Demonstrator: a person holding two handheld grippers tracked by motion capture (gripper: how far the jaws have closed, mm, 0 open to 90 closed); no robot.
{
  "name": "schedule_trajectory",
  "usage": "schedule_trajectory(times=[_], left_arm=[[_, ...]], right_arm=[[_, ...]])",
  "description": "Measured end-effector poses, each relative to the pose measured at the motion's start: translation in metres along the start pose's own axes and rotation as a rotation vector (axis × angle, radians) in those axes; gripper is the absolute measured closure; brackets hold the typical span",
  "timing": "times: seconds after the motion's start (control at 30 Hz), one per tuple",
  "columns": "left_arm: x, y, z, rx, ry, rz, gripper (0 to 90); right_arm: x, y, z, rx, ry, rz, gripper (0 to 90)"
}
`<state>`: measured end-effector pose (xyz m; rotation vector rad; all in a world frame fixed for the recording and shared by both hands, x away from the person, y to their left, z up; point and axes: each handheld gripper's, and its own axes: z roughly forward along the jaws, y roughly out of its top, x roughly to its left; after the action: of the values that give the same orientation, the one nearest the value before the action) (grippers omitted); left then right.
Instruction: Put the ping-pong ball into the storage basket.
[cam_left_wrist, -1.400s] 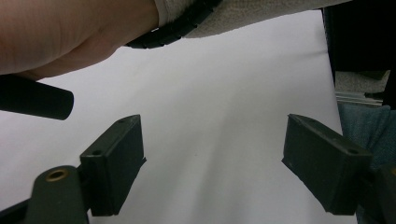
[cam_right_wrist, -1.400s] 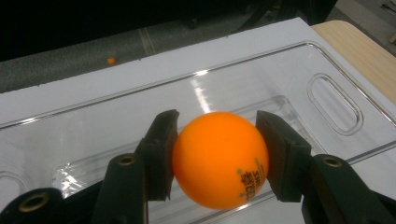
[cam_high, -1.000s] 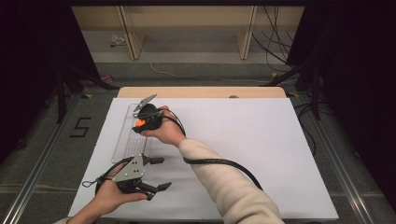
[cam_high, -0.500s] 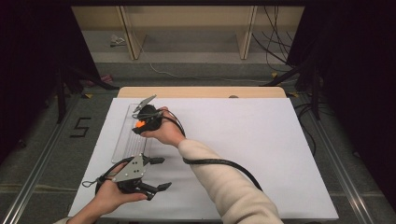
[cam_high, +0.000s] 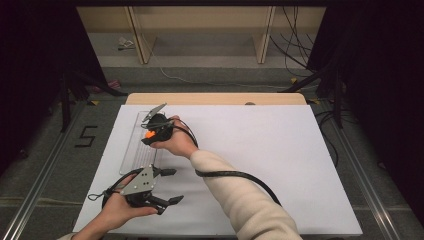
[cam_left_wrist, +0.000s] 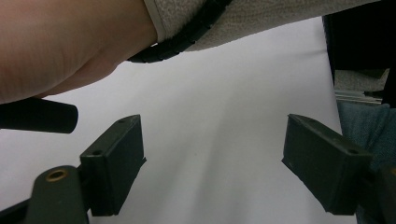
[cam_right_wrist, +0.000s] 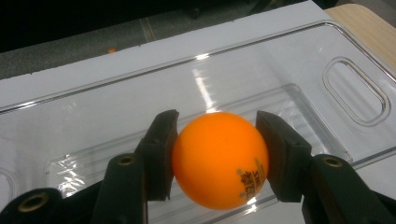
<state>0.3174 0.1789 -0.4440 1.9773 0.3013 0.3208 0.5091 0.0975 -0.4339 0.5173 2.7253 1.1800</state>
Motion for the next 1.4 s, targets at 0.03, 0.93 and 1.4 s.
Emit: schedule_trajectory(times=[0.03,0.93,1.4], left_arm=[[0.0,0.0,0.0,0.0,0.0,0.001,19.9],[0.0,0.0,0.0,-0.001,0.001,0.0,19.8],[0.0,0.0,0.0,-0.001,0.002,-0.001,19.8]], right_arm=[[0.0,0.0,0.0,0.001,0.002,-0.001,50.9],[0.0,-0.001,0.002,0.006,0.005,0.0,49.8],[0.003,0.005,-0.014,-0.055,-0.027,-0.016,30.3]])
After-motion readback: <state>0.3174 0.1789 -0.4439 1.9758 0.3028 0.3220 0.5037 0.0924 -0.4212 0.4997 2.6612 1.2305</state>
